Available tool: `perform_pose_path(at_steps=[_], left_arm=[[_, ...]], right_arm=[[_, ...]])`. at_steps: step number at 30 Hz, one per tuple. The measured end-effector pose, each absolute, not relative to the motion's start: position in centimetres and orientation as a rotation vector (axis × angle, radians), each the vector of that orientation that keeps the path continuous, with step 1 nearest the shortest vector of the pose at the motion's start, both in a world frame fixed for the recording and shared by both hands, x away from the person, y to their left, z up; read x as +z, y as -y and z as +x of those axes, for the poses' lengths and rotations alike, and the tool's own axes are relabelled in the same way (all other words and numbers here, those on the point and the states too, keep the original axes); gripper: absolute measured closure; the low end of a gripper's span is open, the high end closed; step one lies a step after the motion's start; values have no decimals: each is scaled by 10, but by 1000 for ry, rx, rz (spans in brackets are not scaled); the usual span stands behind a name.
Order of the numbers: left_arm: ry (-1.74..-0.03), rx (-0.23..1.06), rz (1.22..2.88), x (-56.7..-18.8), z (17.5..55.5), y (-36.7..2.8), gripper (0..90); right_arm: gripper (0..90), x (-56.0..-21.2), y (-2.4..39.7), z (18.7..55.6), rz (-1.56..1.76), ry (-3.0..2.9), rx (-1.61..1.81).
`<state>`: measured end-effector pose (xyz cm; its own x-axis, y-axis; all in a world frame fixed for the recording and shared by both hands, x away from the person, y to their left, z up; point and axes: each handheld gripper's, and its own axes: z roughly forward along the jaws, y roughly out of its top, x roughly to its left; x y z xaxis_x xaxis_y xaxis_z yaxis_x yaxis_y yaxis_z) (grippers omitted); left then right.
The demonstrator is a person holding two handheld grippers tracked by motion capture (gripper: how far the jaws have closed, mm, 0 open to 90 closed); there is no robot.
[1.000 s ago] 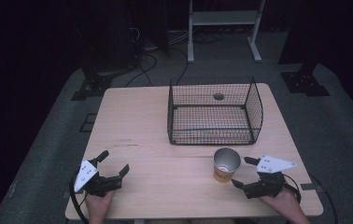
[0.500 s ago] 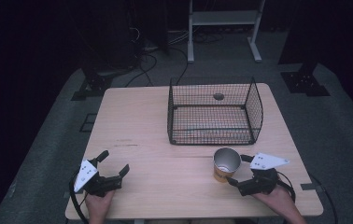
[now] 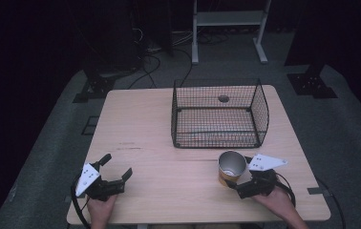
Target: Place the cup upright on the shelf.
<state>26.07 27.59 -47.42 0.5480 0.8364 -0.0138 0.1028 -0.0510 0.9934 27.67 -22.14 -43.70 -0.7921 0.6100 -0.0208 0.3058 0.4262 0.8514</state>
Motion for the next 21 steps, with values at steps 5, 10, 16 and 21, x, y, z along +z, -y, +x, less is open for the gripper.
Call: perform_pose_path(at_steps=[5,10,16,21], left_arm=[[-837,726,1524,-474,261,-276,23],[-836,726,1525,-474,261,-276,23],[-836,725,1525,-474,261,-276,23],[-836,725,1525,-474,261,-276,23]], right_arm=[[30,-438,217,279,781,-2366,1313],[66,-439,213,284,793,-2359,1317],[130,-439,213,287,796,-2357,1346],[134,-438,212,286,791,-2365,1345]])
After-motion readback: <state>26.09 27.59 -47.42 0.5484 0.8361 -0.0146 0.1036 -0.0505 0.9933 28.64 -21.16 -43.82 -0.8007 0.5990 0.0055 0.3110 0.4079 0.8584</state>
